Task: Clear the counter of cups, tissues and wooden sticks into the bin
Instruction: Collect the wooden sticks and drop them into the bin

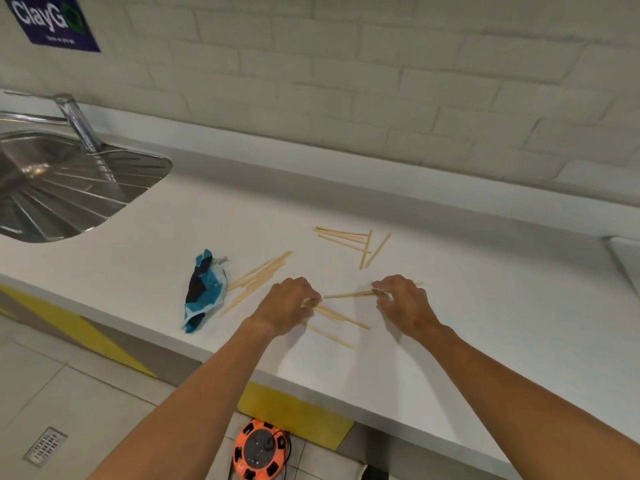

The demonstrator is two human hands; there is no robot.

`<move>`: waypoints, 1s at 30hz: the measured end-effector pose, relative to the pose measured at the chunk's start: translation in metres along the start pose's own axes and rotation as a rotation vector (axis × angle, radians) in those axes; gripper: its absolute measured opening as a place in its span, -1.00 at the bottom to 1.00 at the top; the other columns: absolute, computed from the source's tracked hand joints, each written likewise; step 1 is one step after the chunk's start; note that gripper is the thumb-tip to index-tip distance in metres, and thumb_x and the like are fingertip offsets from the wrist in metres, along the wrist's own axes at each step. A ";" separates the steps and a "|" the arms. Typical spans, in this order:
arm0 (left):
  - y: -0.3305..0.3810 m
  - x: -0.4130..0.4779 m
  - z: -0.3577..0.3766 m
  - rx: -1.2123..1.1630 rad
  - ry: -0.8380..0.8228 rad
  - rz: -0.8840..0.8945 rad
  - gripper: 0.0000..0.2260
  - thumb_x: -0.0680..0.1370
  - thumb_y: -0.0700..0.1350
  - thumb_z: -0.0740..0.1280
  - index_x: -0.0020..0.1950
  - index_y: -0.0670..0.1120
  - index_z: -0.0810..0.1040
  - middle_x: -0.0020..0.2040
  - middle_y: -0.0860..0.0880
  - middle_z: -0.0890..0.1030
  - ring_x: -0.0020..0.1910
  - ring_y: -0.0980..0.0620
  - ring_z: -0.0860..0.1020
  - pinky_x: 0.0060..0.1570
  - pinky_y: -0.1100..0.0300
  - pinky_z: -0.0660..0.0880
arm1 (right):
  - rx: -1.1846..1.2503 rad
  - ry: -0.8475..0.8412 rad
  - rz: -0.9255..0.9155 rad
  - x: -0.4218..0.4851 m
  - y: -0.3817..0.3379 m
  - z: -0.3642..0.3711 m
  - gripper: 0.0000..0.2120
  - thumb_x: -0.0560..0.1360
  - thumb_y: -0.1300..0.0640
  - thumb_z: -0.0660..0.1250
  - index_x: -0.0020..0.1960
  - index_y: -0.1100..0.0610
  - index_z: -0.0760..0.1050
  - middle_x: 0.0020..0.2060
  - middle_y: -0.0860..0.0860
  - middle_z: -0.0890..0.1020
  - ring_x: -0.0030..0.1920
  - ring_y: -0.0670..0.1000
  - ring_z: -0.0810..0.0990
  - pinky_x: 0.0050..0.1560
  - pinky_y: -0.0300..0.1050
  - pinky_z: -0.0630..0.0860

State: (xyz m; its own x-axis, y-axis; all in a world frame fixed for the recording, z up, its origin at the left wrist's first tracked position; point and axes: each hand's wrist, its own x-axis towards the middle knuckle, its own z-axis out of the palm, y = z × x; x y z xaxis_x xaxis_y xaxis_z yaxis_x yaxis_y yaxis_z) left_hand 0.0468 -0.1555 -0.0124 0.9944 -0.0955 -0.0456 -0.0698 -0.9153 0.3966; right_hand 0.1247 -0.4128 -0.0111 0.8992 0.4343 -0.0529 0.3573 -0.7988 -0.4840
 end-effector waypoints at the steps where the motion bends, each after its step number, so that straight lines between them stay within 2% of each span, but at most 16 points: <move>1: -0.001 0.002 0.000 0.005 -0.001 -0.002 -0.81 0.54 -0.08 0.37 0.15 0.03 0.60 0.11 0.05 0.51 0.14 -0.04 0.46 0.15 0.07 0.38 | -0.004 -0.006 0.003 0.004 -0.001 0.000 -0.75 0.49 0.11 0.24 0.10 -0.01 0.61 0.10 -0.03 0.58 0.16 0.07 0.48 0.17 0.04 0.35; 3: -0.005 0.007 0.000 0.000 -0.004 -0.010 -0.82 0.53 -0.06 0.39 0.12 0.03 0.62 0.08 0.05 0.50 0.11 -0.03 0.46 0.12 0.06 0.41 | -0.059 -0.016 0.009 0.014 -0.002 0.002 -0.86 0.40 0.09 0.22 -0.18 0.08 0.54 -0.15 -0.03 0.57 -0.02 0.09 0.50 -0.04 0.01 0.36; 6: -0.005 0.014 -0.001 -0.039 -0.027 -0.018 -0.79 0.51 -0.02 0.42 0.14 0.05 0.63 0.06 0.05 0.50 0.08 0.02 0.44 0.11 0.08 0.41 | -0.088 0.027 0.025 0.024 0.001 0.010 -0.86 0.44 0.10 0.28 -0.23 0.11 0.56 -0.23 -0.03 0.55 -0.10 0.08 0.49 -0.09 -0.01 0.35; 9: -0.004 0.017 0.000 -0.087 -0.029 -0.023 -0.83 0.50 -0.03 0.43 0.08 0.03 0.65 0.01 0.08 0.50 0.04 0.06 0.44 0.08 0.13 0.41 | -0.029 0.075 0.017 0.033 0.001 0.013 -0.86 0.48 0.13 0.33 -0.15 0.02 0.67 -0.16 -0.06 0.61 -0.07 0.03 0.51 0.01 0.02 0.37; 13: 0.002 0.026 0.002 -0.095 -0.066 -0.043 -0.97 0.48 -0.14 0.40 -0.10 -0.04 0.62 -0.11 0.08 0.49 -0.07 0.03 0.49 -0.03 0.16 0.41 | -0.114 0.075 -0.035 0.040 0.000 0.016 -0.84 0.50 0.24 0.28 -0.17 0.06 0.59 -0.16 -0.03 0.59 -0.09 0.06 0.53 -0.04 -0.01 0.37; 17: 0.006 0.033 0.001 0.026 -0.155 -0.053 -0.84 0.45 -0.31 0.27 -0.17 -0.05 0.52 -0.09 0.04 0.45 -0.05 -0.02 0.44 -0.01 0.10 0.40 | -0.238 0.059 -0.084 0.038 0.002 0.021 -0.83 0.54 0.33 0.16 -0.07 0.08 0.43 -0.08 0.02 0.50 -0.12 0.04 0.35 -0.12 -0.10 0.21; 19: 0.006 0.033 0.003 0.011 -0.173 -0.040 -0.78 0.44 -0.36 0.23 -0.21 -0.04 0.44 -0.13 0.03 0.42 -0.09 -0.02 0.42 -0.08 0.15 0.38 | -0.305 0.071 -0.092 0.037 0.004 0.023 -0.82 0.52 0.36 0.16 0.00 0.13 0.42 -0.05 0.05 0.50 -0.09 0.08 0.38 -0.13 -0.11 0.18; 22: 0.005 0.030 0.007 0.005 -0.127 -0.015 -0.65 0.39 -0.44 0.13 -0.30 0.03 0.27 -0.24 0.06 0.36 -0.20 0.01 0.35 -0.24 0.25 0.23 | -0.404 0.060 -0.067 0.035 0.008 0.022 -0.77 0.48 0.39 0.17 0.07 0.16 0.40 -0.01 0.09 0.50 -0.04 0.11 0.44 -0.14 -0.11 0.22; 24: 0.001 0.026 0.009 -0.017 -0.095 -0.021 -0.63 0.43 -0.42 0.12 -0.30 0.07 0.21 -0.25 0.07 0.33 -0.21 0.01 0.31 -0.27 0.25 0.18 | -0.396 0.052 -0.047 0.032 0.012 0.020 -0.80 0.50 0.38 0.16 0.07 0.16 0.38 0.00 0.09 0.50 -0.05 0.10 0.43 -0.14 -0.12 0.24; 26: -0.003 0.023 0.012 -0.015 -0.078 -0.025 -0.67 0.48 -0.39 0.13 -0.24 0.05 0.23 -0.21 0.05 0.34 -0.17 0.00 0.31 -0.23 0.22 0.18 | -0.290 0.039 0.001 0.029 0.015 0.013 -0.86 0.54 0.35 0.14 0.00 0.14 0.34 -0.05 0.09 0.51 -0.11 0.08 0.40 -0.16 -0.12 0.26; 28: -0.006 0.021 0.013 0.011 -0.062 -0.029 -0.71 0.46 -0.43 0.12 -0.12 -0.01 0.28 -0.14 0.01 0.36 -0.12 -0.03 0.33 -0.18 0.18 0.25 | -0.173 0.003 0.062 0.026 0.018 0.006 -0.90 0.56 0.31 0.11 -0.04 0.13 0.29 -0.12 0.08 0.52 -0.16 0.08 0.44 -0.20 -0.07 0.31; 30: -0.005 0.021 0.014 0.025 -0.043 -0.061 -0.68 0.43 -0.46 0.10 0.01 -0.07 0.33 -0.06 -0.04 0.40 -0.06 -0.06 0.35 -0.10 0.12 0.34 | -0.065 -0.065 0.111 0.022 0.018 0.002 -0.93 0.56 0.28 0.07 -0.02 0.15 0.29 -0.15 0.09 0.54 -0.17 0.13 0.52 -0.23 0.03 0.45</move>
State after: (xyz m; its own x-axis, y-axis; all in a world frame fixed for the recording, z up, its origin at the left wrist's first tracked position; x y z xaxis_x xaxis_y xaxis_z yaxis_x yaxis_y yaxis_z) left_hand 0.0667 -0.1585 -0.0284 0.9925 -0.0556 -0.1085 -0.0117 -0.9292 0.3693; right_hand 0.1504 -0.4169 -0.0223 0.9166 0.3664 -0.1601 0.2743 -0.8675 -0.4150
